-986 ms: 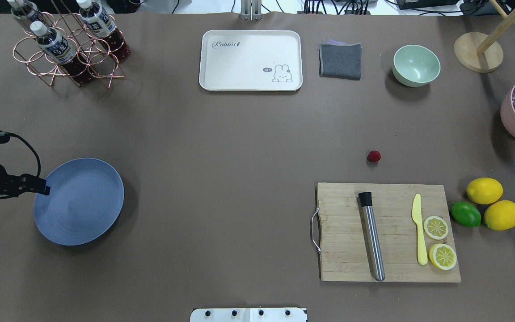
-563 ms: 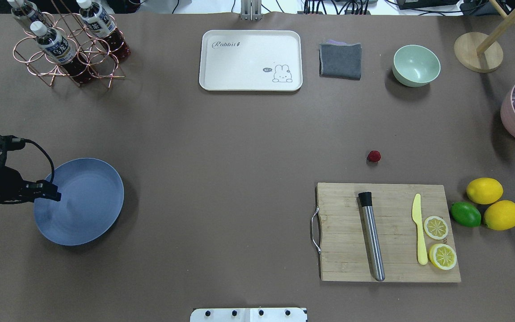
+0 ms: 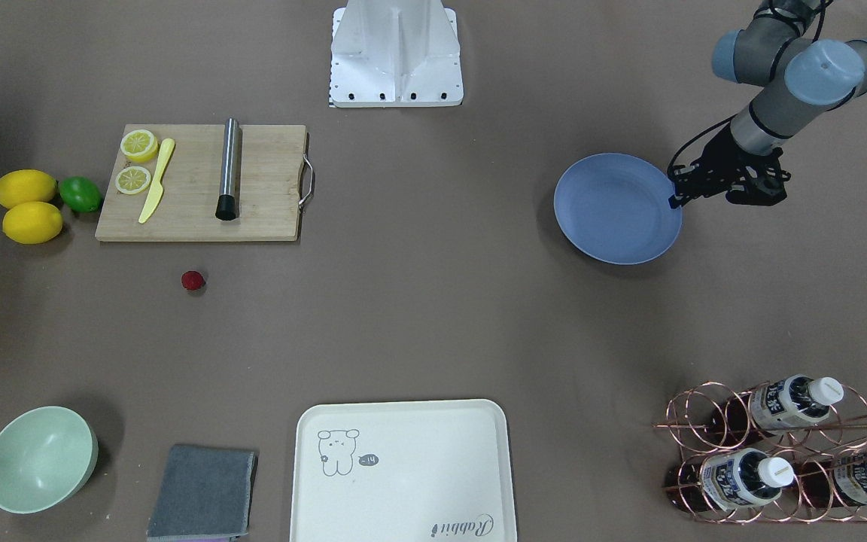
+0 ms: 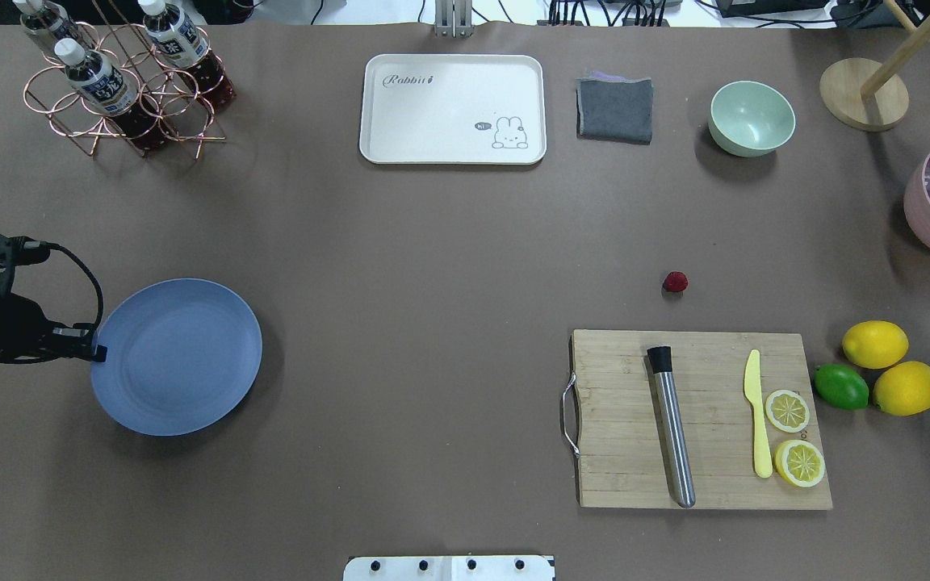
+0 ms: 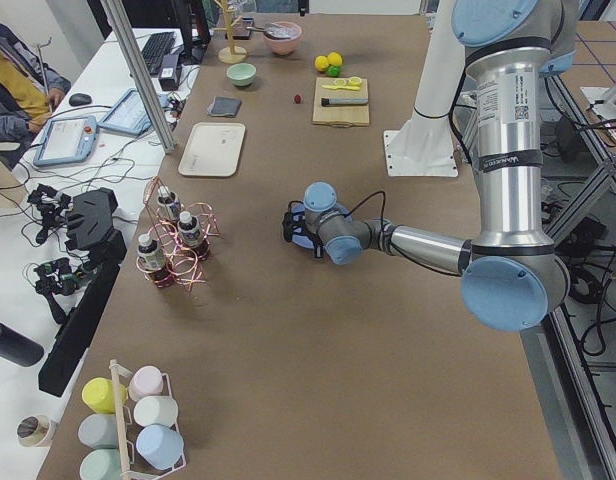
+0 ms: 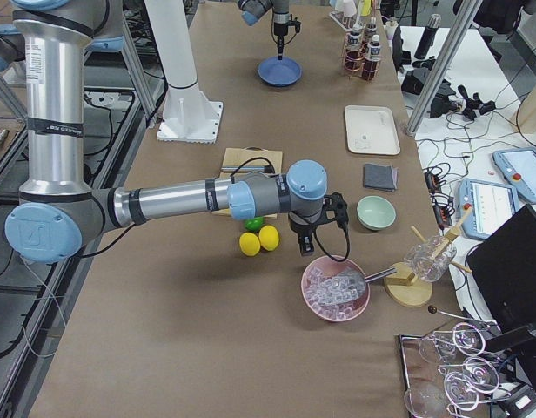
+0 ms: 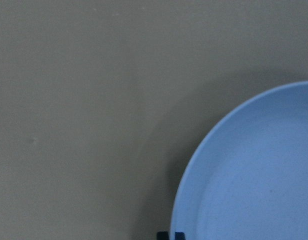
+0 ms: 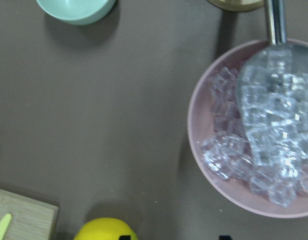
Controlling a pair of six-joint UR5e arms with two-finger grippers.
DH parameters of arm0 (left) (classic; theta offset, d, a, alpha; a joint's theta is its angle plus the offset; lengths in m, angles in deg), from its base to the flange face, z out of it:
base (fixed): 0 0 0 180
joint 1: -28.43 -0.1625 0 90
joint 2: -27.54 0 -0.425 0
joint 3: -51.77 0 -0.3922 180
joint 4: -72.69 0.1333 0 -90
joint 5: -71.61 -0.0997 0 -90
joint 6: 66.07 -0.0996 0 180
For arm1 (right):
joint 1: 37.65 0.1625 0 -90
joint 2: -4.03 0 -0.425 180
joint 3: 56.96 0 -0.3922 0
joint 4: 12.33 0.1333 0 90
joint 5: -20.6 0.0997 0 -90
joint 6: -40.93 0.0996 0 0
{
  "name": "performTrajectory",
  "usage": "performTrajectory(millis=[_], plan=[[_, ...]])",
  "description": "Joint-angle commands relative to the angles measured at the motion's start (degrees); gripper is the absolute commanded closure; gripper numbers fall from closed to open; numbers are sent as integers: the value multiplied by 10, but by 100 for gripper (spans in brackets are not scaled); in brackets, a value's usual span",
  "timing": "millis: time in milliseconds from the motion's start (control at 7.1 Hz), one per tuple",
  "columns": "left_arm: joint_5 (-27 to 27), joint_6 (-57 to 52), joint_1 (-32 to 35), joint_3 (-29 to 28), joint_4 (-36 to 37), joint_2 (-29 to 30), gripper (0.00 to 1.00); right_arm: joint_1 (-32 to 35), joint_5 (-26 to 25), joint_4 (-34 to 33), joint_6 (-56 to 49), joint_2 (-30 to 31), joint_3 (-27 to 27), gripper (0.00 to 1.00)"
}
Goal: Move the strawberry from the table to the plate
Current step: 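Push the blue plate with the left gripper toward the table centre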
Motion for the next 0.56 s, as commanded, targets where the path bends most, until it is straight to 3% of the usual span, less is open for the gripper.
performTrajectory(millis=[0, 141, 423], plan=[[11, 101, -6, 21, 27, 77, 100, -99, -13, 21, 138, -64, 5, 26], [6, 150, -22, 23, 74, 148, 100, -152, -38, 63, 224, -82, 5, 20], [-50, 192, -80, 21, 124, 216, 100, -263, -119, 169, 387, -91, -9, 20]])
